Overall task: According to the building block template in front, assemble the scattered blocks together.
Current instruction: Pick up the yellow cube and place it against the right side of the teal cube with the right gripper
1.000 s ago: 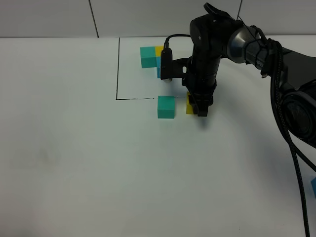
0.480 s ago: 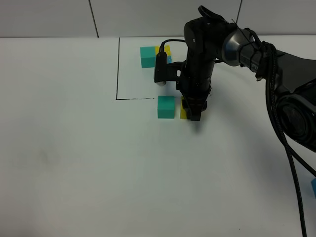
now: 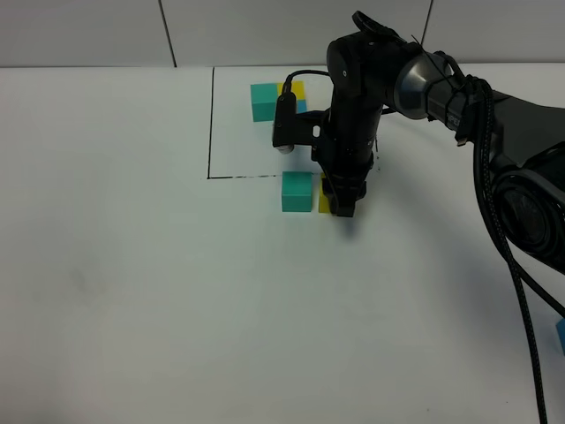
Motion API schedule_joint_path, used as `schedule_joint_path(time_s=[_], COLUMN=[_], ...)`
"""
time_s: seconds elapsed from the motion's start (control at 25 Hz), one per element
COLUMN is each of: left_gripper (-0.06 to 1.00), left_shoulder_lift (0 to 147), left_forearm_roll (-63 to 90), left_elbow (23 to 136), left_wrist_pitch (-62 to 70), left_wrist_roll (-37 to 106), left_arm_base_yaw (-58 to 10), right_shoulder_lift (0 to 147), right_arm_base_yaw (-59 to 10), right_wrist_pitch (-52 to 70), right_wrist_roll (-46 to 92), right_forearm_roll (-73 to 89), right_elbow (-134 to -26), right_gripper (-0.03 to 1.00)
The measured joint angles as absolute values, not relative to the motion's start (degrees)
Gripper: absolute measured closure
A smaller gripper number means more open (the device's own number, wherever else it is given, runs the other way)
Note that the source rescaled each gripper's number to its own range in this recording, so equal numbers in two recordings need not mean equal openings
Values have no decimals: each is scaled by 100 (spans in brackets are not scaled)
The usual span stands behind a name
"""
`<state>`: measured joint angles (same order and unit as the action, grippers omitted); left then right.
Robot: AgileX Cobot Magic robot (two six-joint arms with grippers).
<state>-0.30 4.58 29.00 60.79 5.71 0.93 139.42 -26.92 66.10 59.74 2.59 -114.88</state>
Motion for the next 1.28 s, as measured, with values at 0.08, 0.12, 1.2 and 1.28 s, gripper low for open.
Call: schedule_joint_path(time_s=[0.08, 0.12, 1.2, 1.28], left_gripper=[23, 23, 23, 23], left_shoulder_lift=[-30, -30, -30, -30], left_forearm_roll=[458, 458, 458, 458], left_elbow=[2900, 2900, 2900, 2900], left_wrist_pitch=[6079, 6079, 6079, 6079], left_wrist_roll=[571, 571, 571, 571], left_arm_base_yaw=[93, 93, 93, 93], right_shoulder_lift=[13953, 13953, 13993, 13994], right_arm_base_yaw=[-2692, -2692, -2779, -2809], right_wrist_pitch=[6600, 6600, 6391, 6387], right_wrist_roll=[5968, 5968, 5970, 5970], right_forearm_roll=[272, 277, 291, 264], right_elbow=[-11488, -11488, -11488, -11488], right_gripper=[95, 95, 95, 95])
